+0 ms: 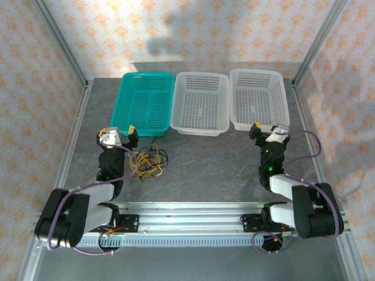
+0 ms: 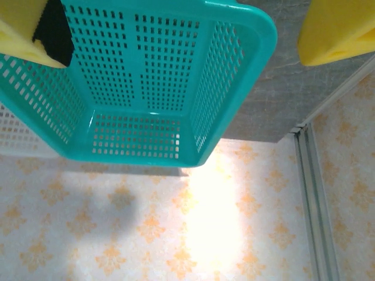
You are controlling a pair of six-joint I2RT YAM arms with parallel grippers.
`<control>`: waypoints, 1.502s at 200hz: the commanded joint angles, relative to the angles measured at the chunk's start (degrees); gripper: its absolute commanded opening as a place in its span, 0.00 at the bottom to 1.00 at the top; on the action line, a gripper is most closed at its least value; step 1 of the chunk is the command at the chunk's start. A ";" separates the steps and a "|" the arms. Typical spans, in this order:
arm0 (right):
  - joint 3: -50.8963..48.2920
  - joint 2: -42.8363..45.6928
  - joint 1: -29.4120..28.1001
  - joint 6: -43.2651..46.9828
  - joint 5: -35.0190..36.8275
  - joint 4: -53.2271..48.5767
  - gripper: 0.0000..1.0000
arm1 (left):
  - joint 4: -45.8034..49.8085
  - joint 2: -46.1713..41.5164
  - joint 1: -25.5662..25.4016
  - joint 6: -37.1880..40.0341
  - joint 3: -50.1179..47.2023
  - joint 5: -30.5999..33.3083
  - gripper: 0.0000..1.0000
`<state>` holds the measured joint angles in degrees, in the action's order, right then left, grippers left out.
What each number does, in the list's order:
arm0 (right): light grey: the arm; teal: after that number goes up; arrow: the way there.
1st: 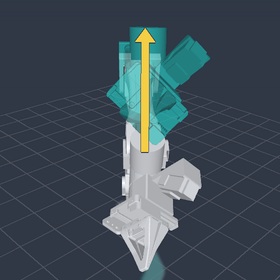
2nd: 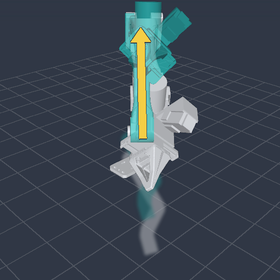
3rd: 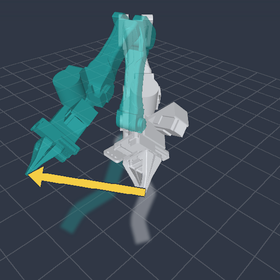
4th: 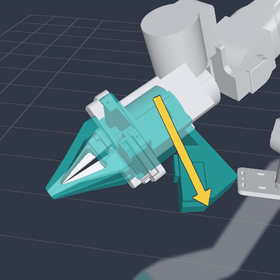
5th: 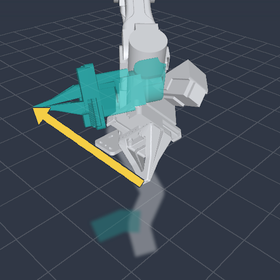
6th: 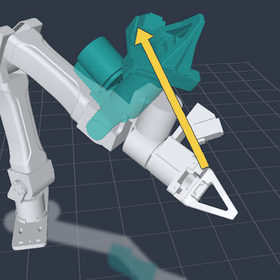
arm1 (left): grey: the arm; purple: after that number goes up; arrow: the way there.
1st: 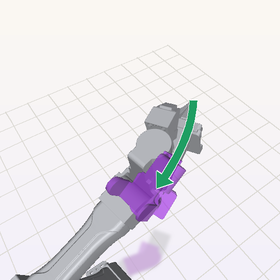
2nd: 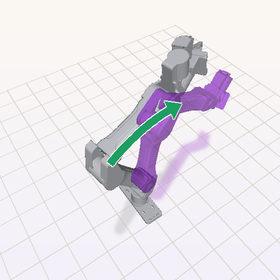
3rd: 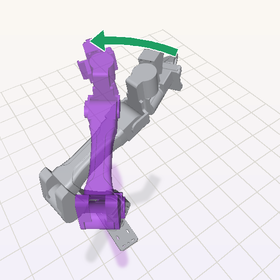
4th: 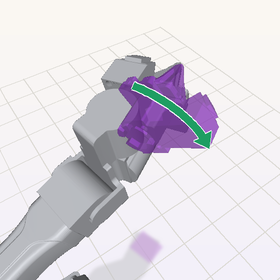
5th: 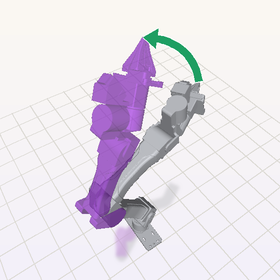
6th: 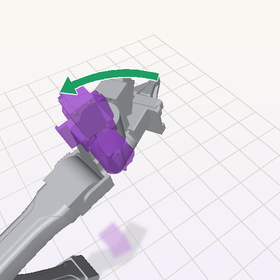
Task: Untangle the cables
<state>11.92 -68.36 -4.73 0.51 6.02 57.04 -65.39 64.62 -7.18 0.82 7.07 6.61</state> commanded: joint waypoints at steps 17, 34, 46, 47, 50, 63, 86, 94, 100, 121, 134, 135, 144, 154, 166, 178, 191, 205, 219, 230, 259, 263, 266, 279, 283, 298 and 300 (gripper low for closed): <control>4.09 8.34 -0.12 -4.74 6.21 -16.04 1.00 | 14.60 -12.51 -0.73 -6.76 2.37 4.14 0.99; 7.68 9.56 0.09 -10.81 7.36 -24.44 1.00 | 18.19 -15.94 -0.70 -10.93 3.64 3.98 0.99; 11.28 8.65 0.08 -15.74 8.25 -31.69 1.00 | 25.04 -17.03 -0.73 -15.71 6.68 5.17 0.99; 11.59 8.49 0.08 -16.21 8.32 -32.37 1.00 | 25.75 -17.10 -0.68 -16.17 7.01 5.34 0.99; 12.68 8.02 0.07 -17.67 8.57 -34.47 1.00 | 27.80 -17.16 -0.72 -17.46 7.94 6.06 0.99; 17.50 5.63 0.13 -23.34 9.30 -43.77 1.00 | 38.83 -16.63 -0.73 -25.23 12.81 10.19 0.99; 19.04 5.57 0.08 -22.97 2.35 -46.41 1.00 | 57.00 -13.05 -0.66 -33.94 21.44 13.21 0.99; 19.78 5.99 -0.01 -24.05 1.50 -47.96 1.00 | 61.43 -11.37 -0.58 -35.82 23.77 12.12 0.99; 20.75 6.12 -0.06 -25.02 0.86 -49.70 1.00 | 64.74 -10.02 -0.64 -36.97 25.30 11.45 1.00; 23.15 6.61 -0.65 -25.83 -3.79 -53.97 1.00 | 71.99 -6.70 -0.61 -38.17 29.43 5.43 0.99; 23.20 7.83 -1.77 -26.22 -7.46 -54.67 1.00 | 74.30 -6.52 -0.89 -38.43 29.78 2.43 0.99; 23.17 7.95 -1.94 -26.20 -7.75 -54.66 1.00 | 74.50 -6.52 -0.90 -38.52 29.81 2.26 0.99; 23.00 9.08 -3.23 -26.90 -9.69 -54.90 1.00 | 76.73 -6.85 -1.12 -39.10 29.86 1.68 0.99; 22.93 10.13 -5.70 -27.44 -11.20 -55.09 1.00 | 79.29 -7.34 -1.61 -39.72 29.76 1.16 0.99; 23.25 10.91 -10.12 -28.20 -10.45 -56.20 1.00 | 82.56 -8.11 -2.36 -40.33 29.41 1.08 0.99; 23.79 11.01 -15.28 -28.75 -8.57 -57.45 0.99 | 85.16 -9.07 -2.71 -41.19 28.50 0.71 0.99; 24.18 10.79 -20.55 -29.37 -6.36 -58.30 1.00 | 86.50 -10.06 -2.78 -42.22 26.64 -0.41 0.99; 24.36 10.32 -25.07 -29.90 -4.67 -58.20 1.00 | 85.53 -10.39 -2.76 -42.48 24.44 -3.11 0.99; 24.76 9.63 -28.40 -29.91 -3.62 -57.59 1.00 | 83.08 -10.15 -2.81 -42.57 22.37 -6.48 0.99; 25.18 9.13 -29.96 -29.70 -3.69 -57.05 1.00 | 80.78 -9.51 -2.80 -42.73 21.00 -8.77 0.99; 26.72 8.72 -31.95 -27.68 -4.86 -55.81 1.00 | 76.72 -6.70 -2.86 -42.92 19.01 -13.85 0.99; 26.90 8.81 -32.12 -27.33 -4.83 -55.81 1.00 | 76.44 -6.44 -2.93 -42.96 18.83 -14.33 0.99; 27.04 8.93 -32.17 -27.08 -4.80 -55.68 1.00 | 76.24 -6.26 -3.05 -42.92 18.71 -14.62 0.99; 27.35 9.20 -32.36 -26.40 -4.58 -55.65 1.00 | 75.98 -5.91 -3.48 -42.99 18.16 -14.96 0.99; 27.45 9.32 -32.36 -26.35 -4.34 -55.84 1.00 | 75.90 -5.95 -3.63 -43.08 17.88 -14.96 0.99; 27.76 9.38 -32.36 -26.08 -3.78 -56.22 1.00 | 75.41 -6.28 -4.16 -43.74 16.70 -15.20 0.99; 27.79 9.38 -32.36 -26.02 -3.75 -56.28 0.99 | 75.30 -6.31 -4.29 -43.78 16.50 -15.26 0.99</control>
<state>37.85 -59.75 -36.82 -27.05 0.01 0.86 12.51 58.54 -10.50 -41.63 25.34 -6.17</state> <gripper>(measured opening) 0.997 0.993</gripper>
